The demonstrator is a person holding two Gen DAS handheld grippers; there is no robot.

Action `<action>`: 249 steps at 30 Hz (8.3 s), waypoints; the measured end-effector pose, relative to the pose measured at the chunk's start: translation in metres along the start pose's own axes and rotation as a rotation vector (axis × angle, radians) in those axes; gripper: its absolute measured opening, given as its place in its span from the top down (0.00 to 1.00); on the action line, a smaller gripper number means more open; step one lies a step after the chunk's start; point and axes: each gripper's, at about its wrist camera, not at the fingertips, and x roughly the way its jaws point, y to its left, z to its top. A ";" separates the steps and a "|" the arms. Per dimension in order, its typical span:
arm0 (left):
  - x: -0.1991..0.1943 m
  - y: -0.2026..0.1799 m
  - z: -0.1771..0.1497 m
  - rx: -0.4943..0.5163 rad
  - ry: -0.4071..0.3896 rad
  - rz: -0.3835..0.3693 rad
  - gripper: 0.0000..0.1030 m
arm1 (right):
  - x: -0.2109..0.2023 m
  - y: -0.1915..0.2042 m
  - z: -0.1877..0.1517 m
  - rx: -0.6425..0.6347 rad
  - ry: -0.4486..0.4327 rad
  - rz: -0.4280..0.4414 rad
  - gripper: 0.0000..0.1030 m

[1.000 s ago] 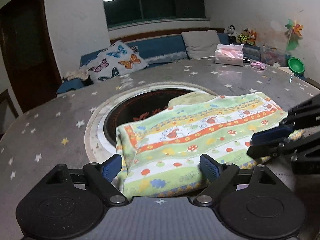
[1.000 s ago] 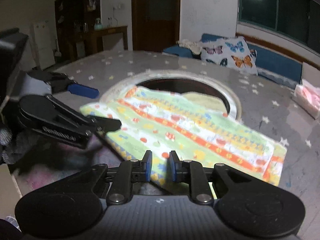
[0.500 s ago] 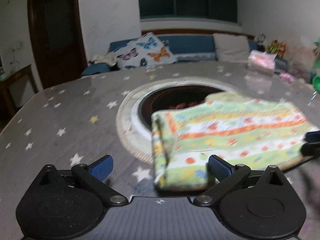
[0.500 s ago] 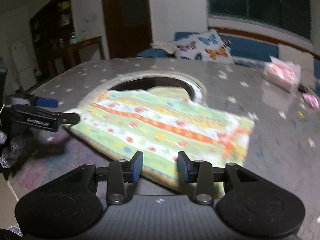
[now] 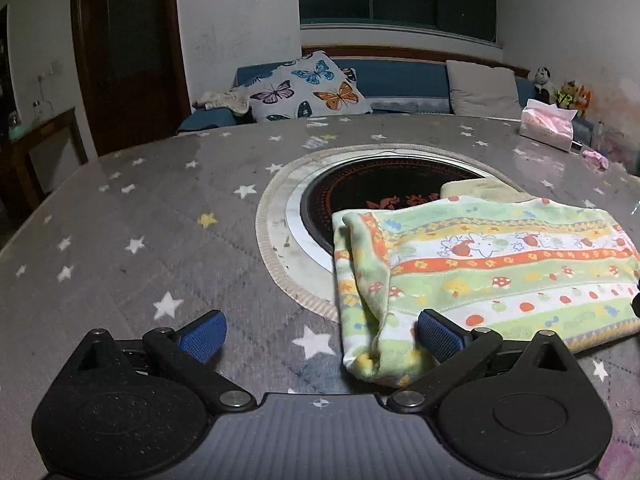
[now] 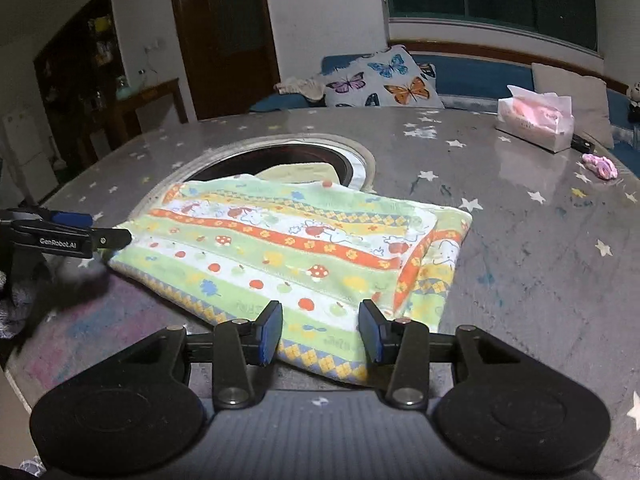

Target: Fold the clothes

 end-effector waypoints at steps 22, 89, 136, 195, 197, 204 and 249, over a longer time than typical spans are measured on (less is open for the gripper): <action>0.044 -0.003 0.042 0.046 0.023 0.021 0.00 | 0.041 -0.022 0.060 0.009 0.021 0.019 0.59; 0.048 0.027 0.029 -0.624 0.288 -0.456 0.79 | 0.035 0.149 0.053 -0.363 -0.050 0.354 0.89; 0.019 -0.028 0.085 -0.298 0.129 -0.413 0.90 | 0.011 -0.077 0.055 0.214 -0.173 -0.114 0.96; 0.109 -0.238 0.102 0.216 0.104 -0.554 0.67 | 0.028 -0.152 0.055 0.163 -0.041 -0.228 0.64; 0.102 -0.239 0.094 0.228 0.101 -0.552 0.67 | 0.024 -0.140 0.051 0.134 -0.037 -0.211 0.63; 0.084 -0.235 0.073 0.239 0.089 -0.532 0.63 | 0.011 -0.111 0.030 0.070 -0.036 -0.232 0.58; 0.042 -0.200 0.046 0.122 0.087 -0.441 0.04 | -0.044 -0.122 -0.009 0.271 -0.167 -0.327 0.09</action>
